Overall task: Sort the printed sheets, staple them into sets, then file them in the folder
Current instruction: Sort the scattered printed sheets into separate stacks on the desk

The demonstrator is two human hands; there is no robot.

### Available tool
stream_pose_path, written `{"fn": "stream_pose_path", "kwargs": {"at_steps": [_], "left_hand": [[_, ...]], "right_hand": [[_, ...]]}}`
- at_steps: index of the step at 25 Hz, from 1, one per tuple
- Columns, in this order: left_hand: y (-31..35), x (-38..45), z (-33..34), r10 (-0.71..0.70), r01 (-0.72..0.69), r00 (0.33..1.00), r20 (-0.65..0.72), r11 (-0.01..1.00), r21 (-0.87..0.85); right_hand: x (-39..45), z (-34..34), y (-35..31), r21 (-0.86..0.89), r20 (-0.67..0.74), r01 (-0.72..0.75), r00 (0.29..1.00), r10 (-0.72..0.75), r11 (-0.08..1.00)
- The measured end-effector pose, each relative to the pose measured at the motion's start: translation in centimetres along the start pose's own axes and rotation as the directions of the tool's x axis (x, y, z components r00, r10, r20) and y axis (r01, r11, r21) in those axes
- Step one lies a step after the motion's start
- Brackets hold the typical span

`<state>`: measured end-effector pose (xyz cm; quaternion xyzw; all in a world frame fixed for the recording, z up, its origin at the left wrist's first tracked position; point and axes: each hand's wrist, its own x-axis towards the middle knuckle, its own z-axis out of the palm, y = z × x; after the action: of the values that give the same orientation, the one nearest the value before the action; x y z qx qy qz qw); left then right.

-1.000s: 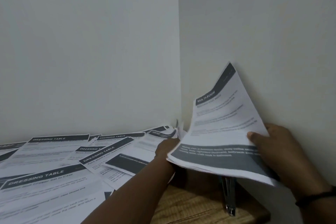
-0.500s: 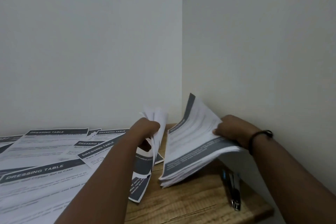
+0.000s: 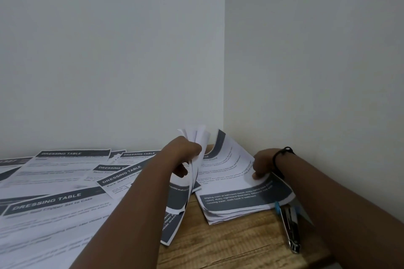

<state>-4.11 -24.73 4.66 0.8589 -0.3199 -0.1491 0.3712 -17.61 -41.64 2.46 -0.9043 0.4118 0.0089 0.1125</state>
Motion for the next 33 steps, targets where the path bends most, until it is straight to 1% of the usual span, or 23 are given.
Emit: {"fn": "stream_pose_path", "kwargs": {"at_steps": [2,4,5,6,7,8,10,12,14,17,18,20,21,22,24,26,27,28,29,30,31,32,33], "left_hand": [[0.2,-0.2,0.4,0.026,-0.028,0.999,0.035,0.999,0.041],[0.5,-0.5,1.2,0.055,-0.064,0.995,0.08,0.991,0.12],[0.5,-0.5,1.7,0.068,-0.083,0.993,0.097,0.983,0.164],[0.6,-0.5,2.2,0.079,-0.101,0.99,0.113,0.974,0.203],[0.6,-0.5,2.8,0.086,-0.115,0.988,0.13,0.964,0.238],[0.6,-0.5,3.3,0.092,-0.132,0.984,0.15,0.95,0.282],[0.7,-0.4,4.1,0.102,-0.174,0.976,0.191,0.897,0.406],[0.9,-0.3,4.6,0.087,-0.202,0.967,0.24,0.837,0.509],[1.1,0.0,5.0,0.048,-0.205,0.961,0.274,0.788,0.581],[1.4,-0.3,5.3,-0.02,-0.192,0.946,0.322,0.768,0.611],[1.8,-0.7,5.0,-0.017,-0.196,0.943,0.332,0.779,0.596],[3.1,-1.5,3.2,0.049,-0.22,0.954,0.295,0.784,0.581],[3.8,-1.9,1.9,0.109,-0.239,0.962,0.25,0.779,0.579],[4.1,-2.5,-0.1,0.169,-0.26,0.963,0.21,0.784,0.564],[4.0,-3.7,-3.8,0.239,-0.292,0.956,0.167,0.807,0.514],[1.3,-5.3,-7.2,0.248,-0.3,0.954,0.168,0.795,0.527],[-1.0,-6.6,-8.9,0.209,-0.275,0.961,0.179,0.759,0.59],[-3.8,-8.1,-10.5,0.138,-0.225,0.974,0.181,0.7,0.677],[-6.6,-9.7,-12.0,0.042,-0.146,0.987,0.154,0.637,0.757],[-9.8,-11.3,-13.7,-0.069,-0.033,0.993,0.092,0.594,0.803],[-12.8,-12.6,-15.2,-0.158,0.081,0.987,0.014,0.577,0.813],[-15.7,-13.8,-16.7,-0.234,0.189,0.97,-0.061,0.581,0.792],[-17.9,-15.0,-17.9,-0.298,0.283,0.948,-0.114,0.621,0.731]], "right_hand": [[-0.6,-0.2,0.0,0.011,-0.009,0.023,1.0,-0.023,1.0],[-0.7,-0.2,0.1,0.071,-0.085,-0.02,0.996,0.026,0.997],[-0.7,-0.2,0.2,0.023,-0.114,0.002,0.993,0.0,1.0],[-0.5,-0.1,0.2,-0.119,-0.111,0.029,0.993,-0.043,0.992],[-0.2,0.1,0.4,-0.215,-0.114,0.049,0.991,-0.074,0.975],[0.1,0.1,0.4,-0.264,-0.118,0.044,0.99,-0.078,0.963],[-0.1,0.2,0.4,-0.28,-0.112,0.061,0.989,-0.096,0.958],[-0.4,0.4,0.4,-0.295,-0.144,0.051,0.985,-0.097,0.954],[-1.0,0.1,-0.1,-0.266,-0.253,0.02,0.963,-0.09,0.964],[-2.5,-1.2,-1.4,-0.26,-0.451,0.025,0.88,-0.145,0.965],[-2.8,-1.8,-2.0,-0.216,-0.492,0.073,0.853,-0.173,0.974],[-4.1,-2.9,-4.0,-0.046,-0.534,0.205,0.822,-0.198,0.978],[-5.1,-3.4,-5.2,0.021,-0.555,0.261,0.806,-0.206,0.965],[-6.2,-3.6,-6.8,0.056,-0.587,0.322,0.776,-0.23,0.945],[-9.0,-3.2,-9.3,0.102,-0.651,0.455,0.703,-0.287,0.884],[-11.8,-1.7,-11.9,0.119,-0.621,0.599,0.667,-0.412,0.792],[-13.0,-0.6,-13.3,0.094,-0.558,0.656,0.658,-0.506,0.749],[-14.0,0.8,-14.4,0.066,-0.462,0.695,0.657,-0.596,0.716],[-14.9,2.3,-15.5,0.052,-0.34,0.725,0.659,-0.671,0.687],[-15.7,3.8,-16.5,0.047,-0.211,0.749,0.654,-0.727,0.661],[-16.3,5.2,-17.4,0.045,-0.101,0.759,0.651,-0.752,0.65],[-17.0,6.3,-18.3,0.043,-0.027,0.759,0.651,-0.759,0.65],[-17.6,7.3,-19.1,0.043,0.019,0.758,0.651,-0.759,0.651]]}}
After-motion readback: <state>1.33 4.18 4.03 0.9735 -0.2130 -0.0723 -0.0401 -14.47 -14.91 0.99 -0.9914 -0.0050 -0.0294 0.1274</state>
